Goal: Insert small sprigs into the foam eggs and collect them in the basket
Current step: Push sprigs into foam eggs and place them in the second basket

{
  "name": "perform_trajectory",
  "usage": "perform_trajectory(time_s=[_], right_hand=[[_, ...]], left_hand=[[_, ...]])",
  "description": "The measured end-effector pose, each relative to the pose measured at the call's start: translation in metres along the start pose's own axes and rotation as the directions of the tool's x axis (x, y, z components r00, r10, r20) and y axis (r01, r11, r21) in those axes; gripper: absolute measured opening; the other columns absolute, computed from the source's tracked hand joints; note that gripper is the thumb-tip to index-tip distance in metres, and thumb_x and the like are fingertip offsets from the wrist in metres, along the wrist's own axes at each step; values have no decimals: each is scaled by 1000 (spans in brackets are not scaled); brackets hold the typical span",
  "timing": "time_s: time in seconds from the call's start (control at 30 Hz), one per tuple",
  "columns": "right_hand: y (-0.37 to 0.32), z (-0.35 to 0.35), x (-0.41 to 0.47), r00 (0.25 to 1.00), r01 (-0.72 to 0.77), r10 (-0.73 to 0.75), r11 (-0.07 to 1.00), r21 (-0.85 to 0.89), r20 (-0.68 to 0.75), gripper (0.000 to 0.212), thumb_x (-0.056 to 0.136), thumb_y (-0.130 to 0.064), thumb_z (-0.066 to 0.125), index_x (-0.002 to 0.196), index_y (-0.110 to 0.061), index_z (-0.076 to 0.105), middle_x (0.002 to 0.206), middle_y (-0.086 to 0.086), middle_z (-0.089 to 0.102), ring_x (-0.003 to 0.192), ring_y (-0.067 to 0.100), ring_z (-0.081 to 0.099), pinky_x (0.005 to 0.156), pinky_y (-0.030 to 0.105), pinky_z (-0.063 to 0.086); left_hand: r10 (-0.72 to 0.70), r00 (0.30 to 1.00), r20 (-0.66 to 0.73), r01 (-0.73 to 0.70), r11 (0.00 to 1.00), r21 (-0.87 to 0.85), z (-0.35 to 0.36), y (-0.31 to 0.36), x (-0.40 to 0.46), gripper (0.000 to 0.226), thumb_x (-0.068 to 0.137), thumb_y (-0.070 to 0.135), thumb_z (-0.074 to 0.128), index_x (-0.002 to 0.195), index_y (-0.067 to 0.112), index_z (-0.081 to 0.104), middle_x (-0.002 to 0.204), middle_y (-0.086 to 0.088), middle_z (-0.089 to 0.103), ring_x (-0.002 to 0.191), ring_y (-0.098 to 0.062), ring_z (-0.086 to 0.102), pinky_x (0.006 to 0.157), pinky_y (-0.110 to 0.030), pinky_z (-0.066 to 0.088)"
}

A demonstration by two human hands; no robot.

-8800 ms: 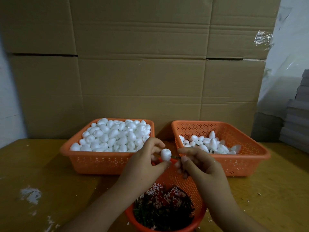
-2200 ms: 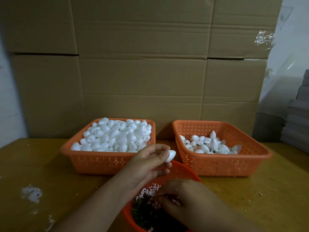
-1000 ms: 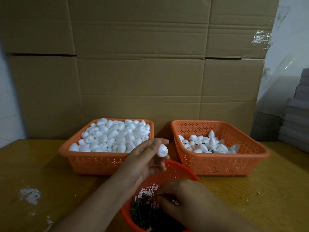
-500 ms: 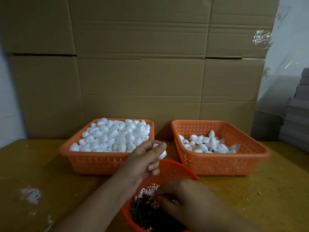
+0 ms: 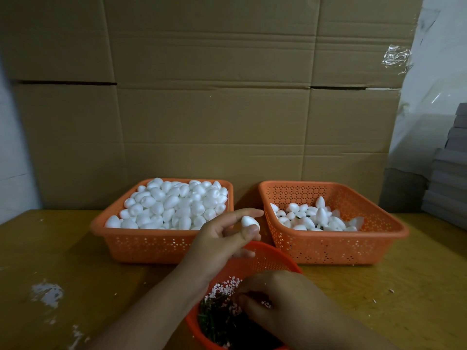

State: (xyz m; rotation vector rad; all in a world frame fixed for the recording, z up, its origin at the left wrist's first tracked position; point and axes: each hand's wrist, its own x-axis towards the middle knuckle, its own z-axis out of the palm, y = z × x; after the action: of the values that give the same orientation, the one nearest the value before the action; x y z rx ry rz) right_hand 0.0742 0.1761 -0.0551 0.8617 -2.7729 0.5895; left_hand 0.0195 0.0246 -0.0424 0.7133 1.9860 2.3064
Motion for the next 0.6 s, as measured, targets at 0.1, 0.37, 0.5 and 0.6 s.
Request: perform_trajectory(time_s=[0.1,0.37,0.5,0.6], right_hand=[[0,0,0,1000,-2,2,1000,-4,-2,23,91,-44,49,110,-40,61,107,-18,66,94,0,59,70,13,42],[0,0,0,1000,-4,4,1000,-6,-3,23,91,-43,49,109,-39,61,106,-16,66,95,1,58,70,13,40],[-1,0,0,1000,-1,1,1000,-7,-5,22,91,-43,50,109,-41,61,108,-19,65,97,-1,55,65,5,33],[0,0,0,1000,-3,3,1000,-6,5,22,91,-43,50,109,-40,61,106,-18,66,94,0,57,64,6,33]], left_hand=[[-17,1000,1,17,998,-53,1,0,0,28,80,16,70,106,22,76,111,-3,69,99,-22,72,69,-27,59],[56,998,12,-57,994,93,3,5,-1,42,88,-9,59,97,27,77,91,-16,56,75,-9,60,65,-16,52],[2,1000,15,-3,999,39,3,5,-2,32,98,8,50,101,22,79,108,4,71,94,-9,65,68,-23,53],[11,1000,8,-11,997,75,2,4,-2,32,99,7,51,105,24,77,109,4,71,96,-6,66,66,-22,53]])
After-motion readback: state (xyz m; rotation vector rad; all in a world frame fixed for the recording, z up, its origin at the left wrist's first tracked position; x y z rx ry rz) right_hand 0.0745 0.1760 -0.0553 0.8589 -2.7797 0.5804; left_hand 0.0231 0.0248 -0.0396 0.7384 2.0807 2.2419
